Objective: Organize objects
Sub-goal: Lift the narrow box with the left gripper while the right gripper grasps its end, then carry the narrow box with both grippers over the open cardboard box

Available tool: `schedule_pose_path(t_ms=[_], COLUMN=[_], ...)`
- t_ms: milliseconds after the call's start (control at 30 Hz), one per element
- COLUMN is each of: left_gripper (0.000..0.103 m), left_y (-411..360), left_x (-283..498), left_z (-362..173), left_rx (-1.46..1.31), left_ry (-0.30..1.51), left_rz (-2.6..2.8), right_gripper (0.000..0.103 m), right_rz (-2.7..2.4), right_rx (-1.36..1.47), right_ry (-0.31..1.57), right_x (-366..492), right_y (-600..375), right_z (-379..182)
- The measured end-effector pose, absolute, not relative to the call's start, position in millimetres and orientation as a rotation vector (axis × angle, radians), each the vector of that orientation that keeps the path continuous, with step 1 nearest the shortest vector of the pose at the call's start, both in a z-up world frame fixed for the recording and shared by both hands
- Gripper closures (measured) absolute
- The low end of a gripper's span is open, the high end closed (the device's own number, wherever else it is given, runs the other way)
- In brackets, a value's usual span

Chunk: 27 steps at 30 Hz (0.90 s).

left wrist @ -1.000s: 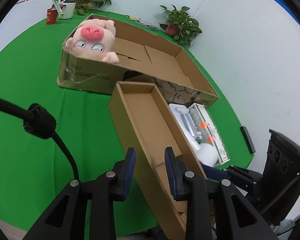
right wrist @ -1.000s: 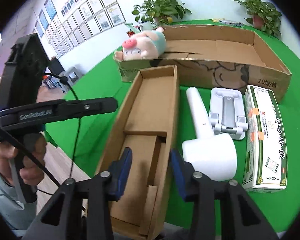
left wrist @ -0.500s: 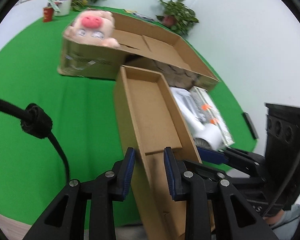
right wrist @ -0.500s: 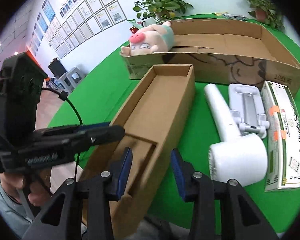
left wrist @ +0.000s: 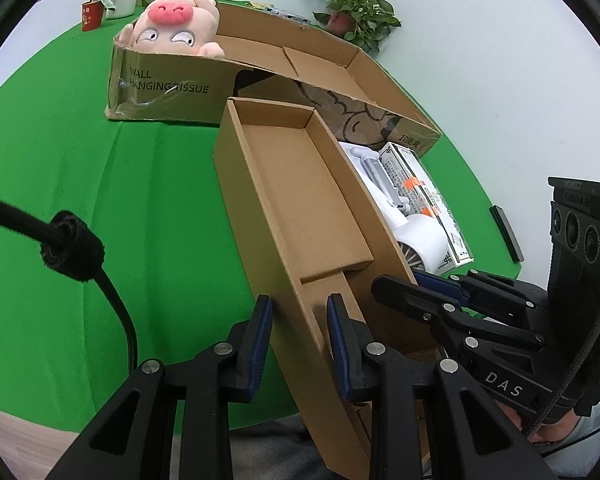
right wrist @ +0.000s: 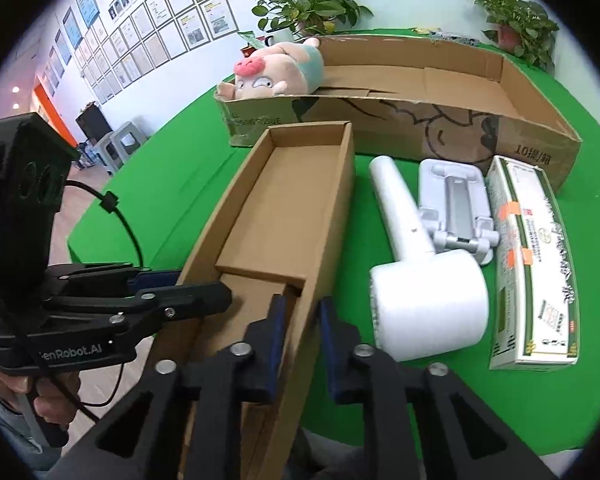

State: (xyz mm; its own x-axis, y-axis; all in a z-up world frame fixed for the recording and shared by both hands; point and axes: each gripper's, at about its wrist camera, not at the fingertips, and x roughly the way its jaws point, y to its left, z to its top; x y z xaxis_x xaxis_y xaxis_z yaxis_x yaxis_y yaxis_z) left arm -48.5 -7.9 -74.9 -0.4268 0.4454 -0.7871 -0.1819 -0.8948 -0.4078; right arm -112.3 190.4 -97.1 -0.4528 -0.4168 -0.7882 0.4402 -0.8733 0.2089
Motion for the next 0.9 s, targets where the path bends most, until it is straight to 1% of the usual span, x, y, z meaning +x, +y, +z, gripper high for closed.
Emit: schedule_pose_path(t_ms=[200, 367, 467, 700, 900], left_gripper=[0.082, 0.083, 0.083, 0.084, 0.084], left_y=[-0.6, 2.6, 4.9, 3.3, 14.6], left_x=[-47.8, -46.0, -41.9, -35.1, -37.6], left_z=[-72.0, -64.2, -54.8, -33.1, -6.6], left_rx=[-1.413, -1.391, -1.355, -1.278, -1.213], left_ry=[-0.332, -0.303, -0.267, -0.254, -0.21], left_rz=[2.395, 2.419, 2.451, 2.496, 2.532], right_gripper=[0.089, 0.089, 0.089, 0.089, 0.09], right_rz=[-2.347, -2.378, -2.394, -2.436, -2.479], right_rx=[1.224, 1.186, 1.153, 1.07, 1.003], right_ry=[0.034, 0.049, 0.05, 0.063, 0.03], right_x=[-111.3, -106.5, -103.8, -97.5, -99.1], right_y=[188.6, 186.7, 186.5, 186.8, 192.2], right_z=[-96.4, -92.0, -87.3, -74.0, -57.0])
